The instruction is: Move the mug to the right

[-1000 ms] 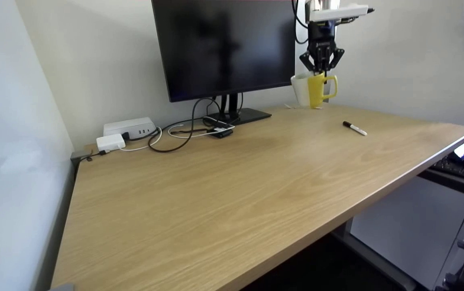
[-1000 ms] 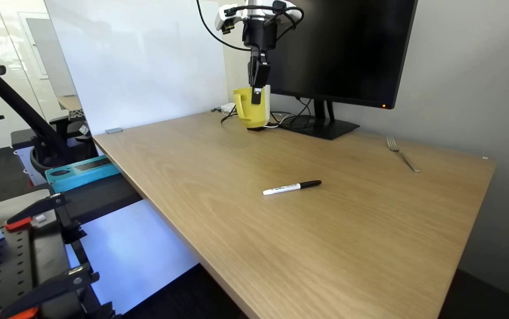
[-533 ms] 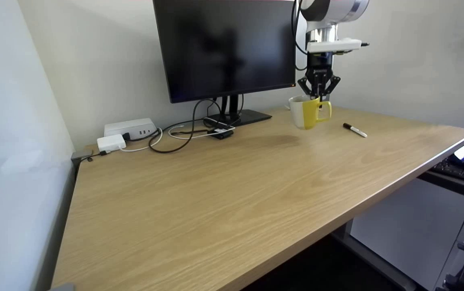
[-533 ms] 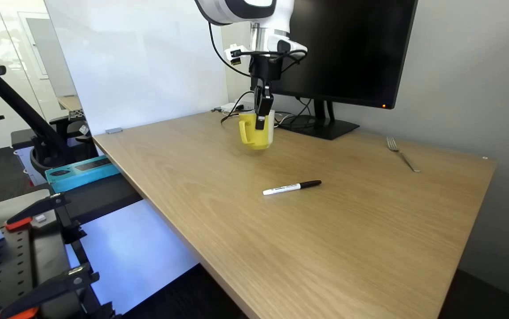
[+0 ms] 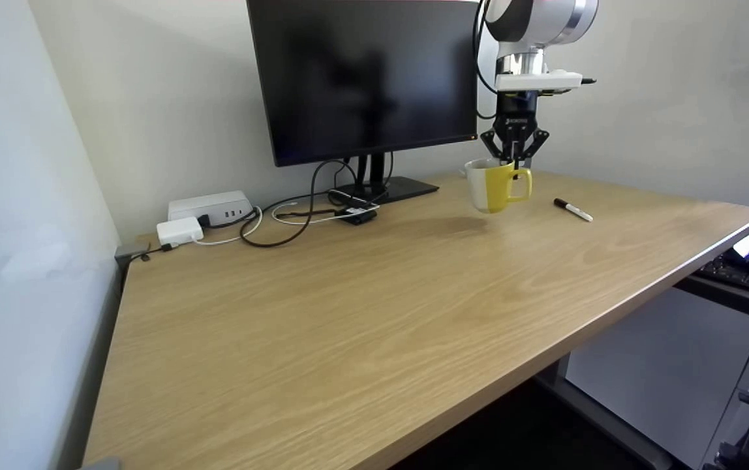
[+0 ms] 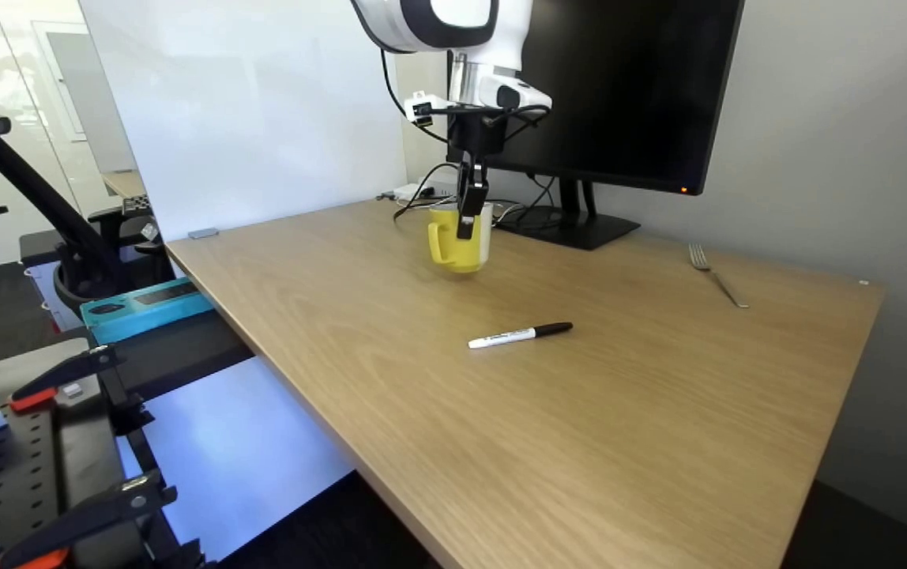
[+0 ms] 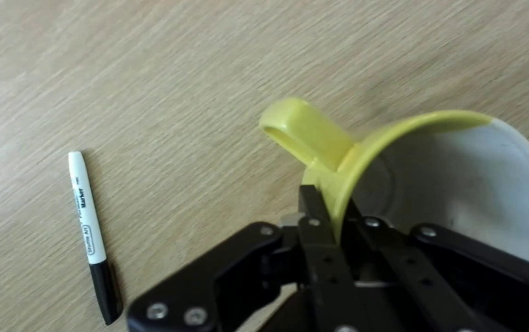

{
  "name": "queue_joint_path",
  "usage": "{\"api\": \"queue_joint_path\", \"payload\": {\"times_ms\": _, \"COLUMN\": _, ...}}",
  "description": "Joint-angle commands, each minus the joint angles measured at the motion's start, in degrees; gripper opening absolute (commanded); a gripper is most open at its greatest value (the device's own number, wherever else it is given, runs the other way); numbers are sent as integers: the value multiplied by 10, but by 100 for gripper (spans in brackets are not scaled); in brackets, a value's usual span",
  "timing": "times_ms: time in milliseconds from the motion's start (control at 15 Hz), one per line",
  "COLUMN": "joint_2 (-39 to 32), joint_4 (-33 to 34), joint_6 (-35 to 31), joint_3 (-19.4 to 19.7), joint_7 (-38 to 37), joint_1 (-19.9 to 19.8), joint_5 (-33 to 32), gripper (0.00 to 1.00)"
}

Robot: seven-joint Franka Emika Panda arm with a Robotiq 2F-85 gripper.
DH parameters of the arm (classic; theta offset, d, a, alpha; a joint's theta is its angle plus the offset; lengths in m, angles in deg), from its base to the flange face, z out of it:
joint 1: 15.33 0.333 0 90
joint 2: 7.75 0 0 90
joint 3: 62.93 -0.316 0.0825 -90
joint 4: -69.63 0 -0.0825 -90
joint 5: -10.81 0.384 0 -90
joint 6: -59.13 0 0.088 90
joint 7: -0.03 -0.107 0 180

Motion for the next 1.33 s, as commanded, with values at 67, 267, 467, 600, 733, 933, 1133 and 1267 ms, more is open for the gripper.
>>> {"api": "queue_joint_path", "payload": {"times_ms": 67, "joint_2": -4, "joint_4": -3, "joint_6": -13, "joint_3": -3, "joint_7": 5, "joint_1": -12, "joint_5": 21, "gripper": 3}}
{"api": "queue_joint_path", "payload": {"times_ms": 267, "joint_2": -14, "joint_4": -3, "joint_6": -19, "joint_3": -3, "joint_7": 6, "joint_1": -19, "joint_5": 27, "gripper": 3}}
{"api": "queue_joint_path", "payload": {"times_ms": 467, "joint_2": -21, "joint_4": -2, "joint_6": -21, "joint_3": -4, "joint_7": 7, "joint_1": -27, "joint_5": 39, "gripper": 3}}
{"api": "queue_joint_path", "payload": {"times_ms": 600, "joint_2": -22, "joint_4": -3, "joint_6": -22, "joint_3": -5, "joint_7": 8, "joint_1": -31, "joint_5": 50, "gripper": 3}}
{"api": "queue_joint_path", "payload": {"times_ms": 733, "joint_2": -25, "joint_4": -2, "joint_6": -22, "joint_3": -6, "joint_7": 9, "joint_1": -37, "joint_5": 63, "gripper": 3}}
{"api": "queue_joint_path", "payload": {"times_ms": 933, "joint_2": -26, "joint_4": -2, "joint_6": -21, "joint_3": -8, "joint_7": 9, "joint_1": -41, "joint_5": 80, "gripper": 3}}
{"api": "queue_joint_path", "payload": {"times_ms": 1133, "joint_2": -24, "joint_4": -4, "joint_6": -22, "joint_3": -8, "joint_7": 11, "joint_1": -40, "joint_5": 87, "gripper": 42}}
{"api": "queue_joint_path", "payload": {"times_ms": 1267, "joint_2": -22, "joint_4": -6, "joint_6": -23, "joint_3": -9, "joint_7": 13, "joint_1": -40, "joint_5": 89, "gripper": 56}}
